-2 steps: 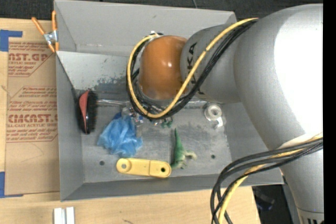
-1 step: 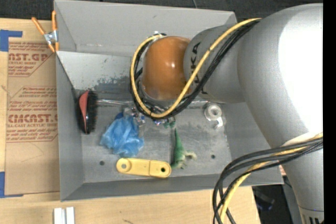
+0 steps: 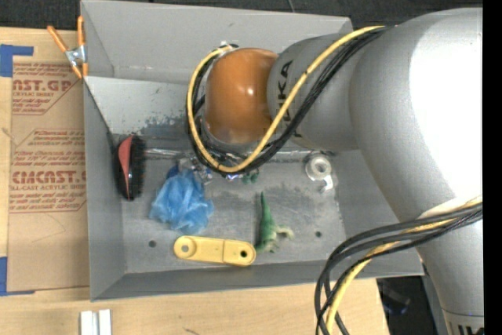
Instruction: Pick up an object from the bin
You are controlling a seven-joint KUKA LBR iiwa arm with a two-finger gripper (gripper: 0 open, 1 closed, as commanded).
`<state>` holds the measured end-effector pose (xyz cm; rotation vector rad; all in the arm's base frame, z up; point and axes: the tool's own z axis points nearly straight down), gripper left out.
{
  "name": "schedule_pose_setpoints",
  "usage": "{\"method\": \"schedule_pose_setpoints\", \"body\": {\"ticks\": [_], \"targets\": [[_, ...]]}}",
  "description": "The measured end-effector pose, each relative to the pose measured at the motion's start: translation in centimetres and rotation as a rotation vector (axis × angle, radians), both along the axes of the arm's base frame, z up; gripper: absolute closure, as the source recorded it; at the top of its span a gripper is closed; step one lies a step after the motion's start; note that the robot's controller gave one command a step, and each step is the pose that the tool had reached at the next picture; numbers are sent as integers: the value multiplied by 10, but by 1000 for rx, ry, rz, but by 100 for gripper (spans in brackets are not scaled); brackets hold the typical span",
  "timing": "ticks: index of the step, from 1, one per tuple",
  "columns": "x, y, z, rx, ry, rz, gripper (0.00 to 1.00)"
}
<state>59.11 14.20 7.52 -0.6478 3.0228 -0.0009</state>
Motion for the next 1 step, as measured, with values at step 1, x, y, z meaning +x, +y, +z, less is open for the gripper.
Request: {"method": "schedule_pose_setpoints", "body": {"ticks": [1], "targets": [[-1, 2, 0, 8, -13, 17, 100]]}}
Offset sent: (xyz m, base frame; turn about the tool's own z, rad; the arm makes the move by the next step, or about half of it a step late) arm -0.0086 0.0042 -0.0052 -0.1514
